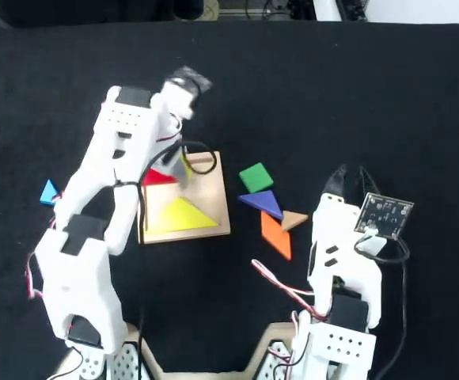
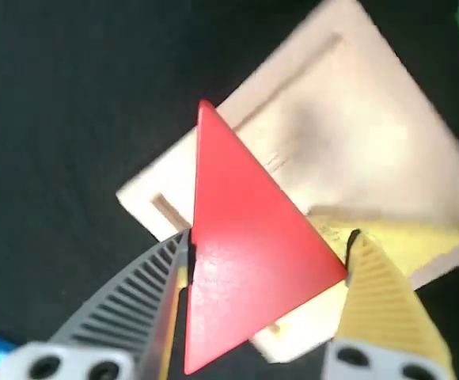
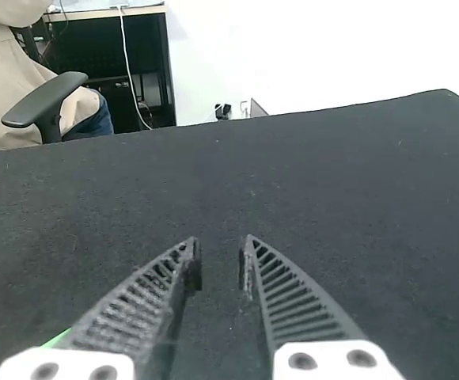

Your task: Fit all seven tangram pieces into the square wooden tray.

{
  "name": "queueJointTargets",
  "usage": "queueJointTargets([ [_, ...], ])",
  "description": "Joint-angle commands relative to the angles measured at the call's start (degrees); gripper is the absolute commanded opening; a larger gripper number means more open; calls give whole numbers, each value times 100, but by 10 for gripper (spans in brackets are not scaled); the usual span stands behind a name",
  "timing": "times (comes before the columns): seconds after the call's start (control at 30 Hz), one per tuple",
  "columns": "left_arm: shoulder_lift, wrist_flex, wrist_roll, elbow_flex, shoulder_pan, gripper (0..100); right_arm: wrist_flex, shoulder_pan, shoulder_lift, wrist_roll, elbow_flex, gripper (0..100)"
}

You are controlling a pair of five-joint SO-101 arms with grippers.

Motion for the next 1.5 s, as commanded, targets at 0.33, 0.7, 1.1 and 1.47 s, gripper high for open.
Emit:
queueJointTargets([
  [0.33,-2400,-2286,4431,3442,-321,199,-132,-70,57,-44,4,96],
  [0.7,-2418,-3086,3982,4031,-435,199,-105,-79,57,-44,4,96],
  [1.1,-2418,-3086,4237,4242,-391,199,-114,-88,57,-44,4,96],
  [1.47,-2418,-3297,4308,4277,-321,209,-114,-88,57,-44,4,96],
])
